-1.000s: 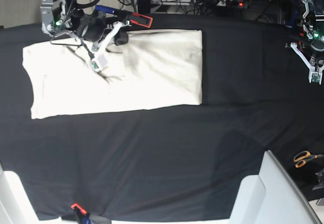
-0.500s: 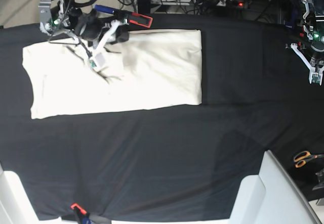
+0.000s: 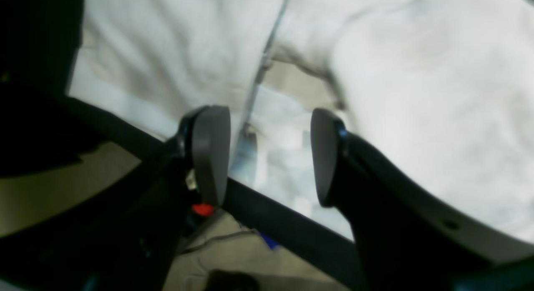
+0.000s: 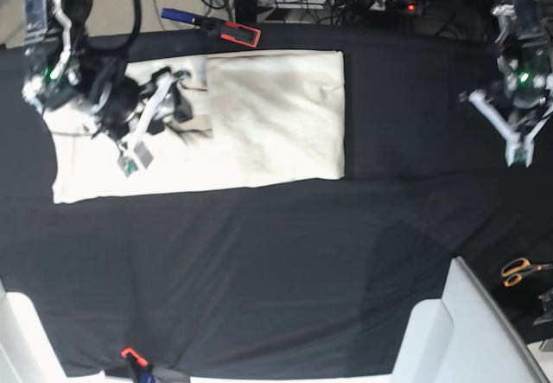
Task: Fold the T-shirt properly
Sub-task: 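Move the left gripper to the new folded edge and grasp it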
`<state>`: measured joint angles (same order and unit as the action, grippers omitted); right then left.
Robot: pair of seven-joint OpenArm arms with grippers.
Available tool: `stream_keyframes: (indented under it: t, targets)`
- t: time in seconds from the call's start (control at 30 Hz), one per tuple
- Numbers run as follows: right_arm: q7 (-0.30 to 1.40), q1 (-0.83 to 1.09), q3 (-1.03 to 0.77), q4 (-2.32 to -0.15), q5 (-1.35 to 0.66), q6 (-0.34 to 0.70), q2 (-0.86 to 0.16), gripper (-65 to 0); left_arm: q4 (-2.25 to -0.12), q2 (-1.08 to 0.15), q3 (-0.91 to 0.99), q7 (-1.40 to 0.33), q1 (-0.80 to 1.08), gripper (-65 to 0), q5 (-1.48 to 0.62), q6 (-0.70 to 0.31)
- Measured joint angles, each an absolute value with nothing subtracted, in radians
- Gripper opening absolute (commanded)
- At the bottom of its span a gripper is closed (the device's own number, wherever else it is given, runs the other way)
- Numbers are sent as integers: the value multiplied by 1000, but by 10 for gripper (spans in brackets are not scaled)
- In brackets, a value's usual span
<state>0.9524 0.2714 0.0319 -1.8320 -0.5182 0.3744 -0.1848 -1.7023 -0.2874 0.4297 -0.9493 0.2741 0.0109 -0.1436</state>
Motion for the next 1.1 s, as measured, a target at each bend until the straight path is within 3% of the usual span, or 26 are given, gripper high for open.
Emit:
stream_keyframes:
  t: [0.2,0.33,0.43,0.7,0.8,0.87,1.0,1.1]
  targets:
    - [996,245,-1,-1831,-534,376,-193,-365,-1769,-156,238,-1044,246,-650,23,-135]
    - [999,251,-137,-1831,-513,374,-197,-365,-1687,-126,44,-1029,241,-650,7,-146]
    - [1037,266,-184,-1831,-513,374,-199,-365,-1663,-122,33,-1038,250,-650,-25,-145]
    - [1041,299,-199,-1831,-515,377,-196,-365,-1703,-301,167,-1035,252,-650,-585,-131]
    - [1036,297,-192,-1831,-523,378,-190,-365,-1697,-342,173,-1031,252,-650,-791,-172]
    - [1037,297,-192,-1831,-521,377,-192,-365,-1679,-346,184,-1031,248,-558,-859,-201]
    - [1036,308,-192,-1831,-520,378,-193,-365,-1611,-310,237,-1028,241,-290,-863,-220]
    - [1039,311,-192,-1831,-519,378,-193,-365,-1539,-268,234,-1030,227,-138,-876,-268]
